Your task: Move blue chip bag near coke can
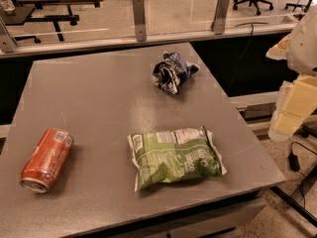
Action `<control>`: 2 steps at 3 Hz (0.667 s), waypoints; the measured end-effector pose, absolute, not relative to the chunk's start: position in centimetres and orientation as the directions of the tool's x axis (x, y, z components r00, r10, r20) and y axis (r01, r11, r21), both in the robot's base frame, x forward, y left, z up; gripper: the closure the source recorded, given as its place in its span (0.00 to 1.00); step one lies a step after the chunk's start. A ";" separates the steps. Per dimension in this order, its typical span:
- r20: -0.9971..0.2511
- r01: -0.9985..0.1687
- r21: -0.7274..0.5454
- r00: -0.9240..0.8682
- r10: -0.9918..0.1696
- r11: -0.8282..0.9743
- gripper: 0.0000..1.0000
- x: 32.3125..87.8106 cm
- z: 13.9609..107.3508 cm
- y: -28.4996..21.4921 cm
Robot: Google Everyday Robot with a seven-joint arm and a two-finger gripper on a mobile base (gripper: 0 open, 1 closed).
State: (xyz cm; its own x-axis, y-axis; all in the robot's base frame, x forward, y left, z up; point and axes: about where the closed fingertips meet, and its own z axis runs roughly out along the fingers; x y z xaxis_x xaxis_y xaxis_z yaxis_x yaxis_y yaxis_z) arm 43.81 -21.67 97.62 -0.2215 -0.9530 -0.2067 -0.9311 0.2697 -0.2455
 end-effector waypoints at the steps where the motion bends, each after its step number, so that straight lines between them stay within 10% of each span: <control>1: -0.207 -0.931 -0.246 -0.221 -0.953 0.270 0.00 43.8 97.6 -21.7; 2: -0.218 -0.935 -0.272 -0.172 -0.961 0.229 0.00 45.5 97.9 -20.9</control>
Offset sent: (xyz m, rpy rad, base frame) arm 0.0419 0.0191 0.0035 0.0141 -0.0548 0.1164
